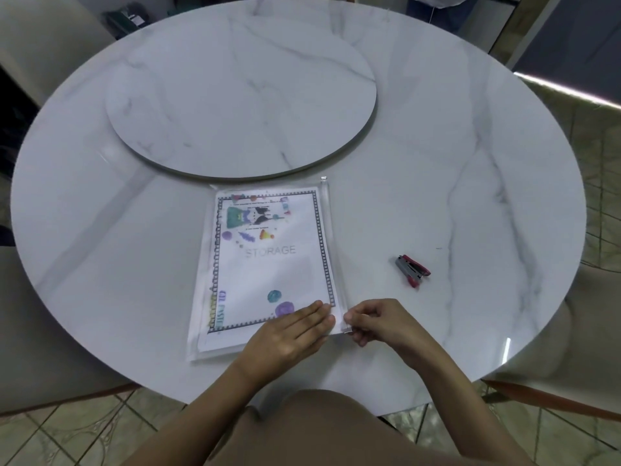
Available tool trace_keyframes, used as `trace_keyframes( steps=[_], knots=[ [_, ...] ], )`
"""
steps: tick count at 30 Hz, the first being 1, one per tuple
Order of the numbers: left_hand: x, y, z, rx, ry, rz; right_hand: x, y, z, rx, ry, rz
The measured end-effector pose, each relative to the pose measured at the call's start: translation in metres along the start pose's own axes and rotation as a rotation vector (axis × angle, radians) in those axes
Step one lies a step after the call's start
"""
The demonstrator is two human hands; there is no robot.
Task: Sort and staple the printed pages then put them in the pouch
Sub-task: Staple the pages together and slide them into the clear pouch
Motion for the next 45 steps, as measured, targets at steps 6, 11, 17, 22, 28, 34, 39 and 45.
trace_keyframes(
  steps=[6, 11, 17, 22, 28, 34, 39, 45],
  knots=[
    [0.002, -0.003, 0.002, 0.022, -0.033, -0.014, -0.006, -0.010, 0.006, -0.053, -0.030, -0.116],
    [0.004, -0.004, 0.004, 0.012, -0.025, 0.004, -0.009, -0.027, 0.008, -0.075, -0.025, -0.182],
    [-0.003, -0.002, -0.005, 0.002, 0.021, 0.002, -0.015, -0.060, 0.018, -0.117, -0.009, -0.241],
    [-0.021, -0.009, -0.006, -0.014, 0.026, -0.039, -0.022, -0.094, 0.039, -0.128, 0.008, -0.264],
    [-0.041, -0.018, -0.009, -0.037, 0.032, -0.098, -0.038, -0.132, 0.070, -0.154, 0.006, -0.318],
    [-0.059, -0.027, -0.009, -0.040, 0.051, -0.118, -0.048, -0.161, 0.091, -0.147, -0.001, -0.346],
    [-0.064, -0.027, -0.012, -0.033, 0.059, -0.101, -0.057, -0.175, 0.103, -0.145, -0.063, -0.414],
    [-0.074, -0.029, -0.017, -0.029, 0.048, -0.113, -0.065, -0.188, 0.114, -0.184, -0.124, -0.461]
  ],
)
Point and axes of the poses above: each hand's wrist, its own y-axis away from the middle knuckle, its own x-axis out of the palm, z = x × y, the point moved 8 cm from there along -y, towards the middle knuckle, and after that the axes turned 13 degrees about -y, right-handed, at the moved point
